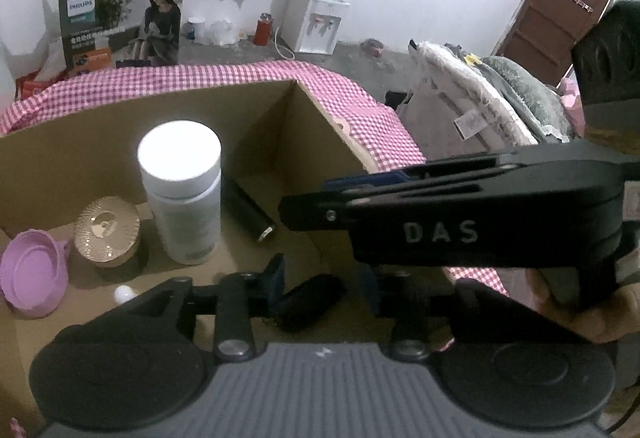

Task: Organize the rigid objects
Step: 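Carry the black oval object over the box and lower it in, then move the right gripper to the green glue stick and close on it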

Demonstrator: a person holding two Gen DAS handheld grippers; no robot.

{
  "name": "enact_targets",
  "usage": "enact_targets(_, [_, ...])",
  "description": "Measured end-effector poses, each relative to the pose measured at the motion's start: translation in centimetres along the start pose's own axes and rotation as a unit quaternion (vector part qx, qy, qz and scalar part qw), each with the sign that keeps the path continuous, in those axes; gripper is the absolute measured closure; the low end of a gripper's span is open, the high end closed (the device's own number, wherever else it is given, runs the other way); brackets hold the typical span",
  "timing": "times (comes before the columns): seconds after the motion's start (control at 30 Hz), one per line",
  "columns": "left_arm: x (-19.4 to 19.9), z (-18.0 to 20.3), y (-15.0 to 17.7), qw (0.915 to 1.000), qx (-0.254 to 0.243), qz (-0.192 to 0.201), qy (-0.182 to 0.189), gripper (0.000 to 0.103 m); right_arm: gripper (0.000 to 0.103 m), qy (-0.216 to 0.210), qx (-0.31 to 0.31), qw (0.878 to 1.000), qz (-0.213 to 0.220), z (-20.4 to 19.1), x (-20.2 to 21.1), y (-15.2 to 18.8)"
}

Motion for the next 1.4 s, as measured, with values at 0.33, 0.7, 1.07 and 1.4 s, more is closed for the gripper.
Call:
enact_targets(0.33, [5.8, 1.1, 1.7, 0.9977, -0.037, 0.056, -0.008, 0.030, 0.060, -0.012, -0.050, 0.993, 0.105, -1.3, 7.5, 1.7])
enact_targets(0.7, [10.6, 1.1, 8.8, 0.9929, -0.091, 0.076, -0.009, 0.020, 0.056, -0.048, -0.096, 0.977, 0.184, -5.9, 14.9, 9.9])
enact_targets(1.07, [4.6, -1.1, 14.0, 0.9954, -0.086, 0.004, -0.042, 0.040, 0.066, -0.066, -0.141, 0.985, 0.076, -6.2, 3.9, 15.1])
enact_targets(1.4, [2.4, -2.8, 14.5, 0.9964, -0.070, -0.030, -0.038, 0.045, 0.074, -0.082, -0.114, 0.990, 0.025, -5.6, -1.9, 14.4])
Point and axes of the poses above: each gripper's, at about its wrist camera, not at the fingertips, and x roughly against the way its jaws point, z to its right, y to its underside, the point moved 5 cm from there along -x, roughly the way its jaws point, and after that the axes turned 12 degrees about x, right-handed, at the moved point
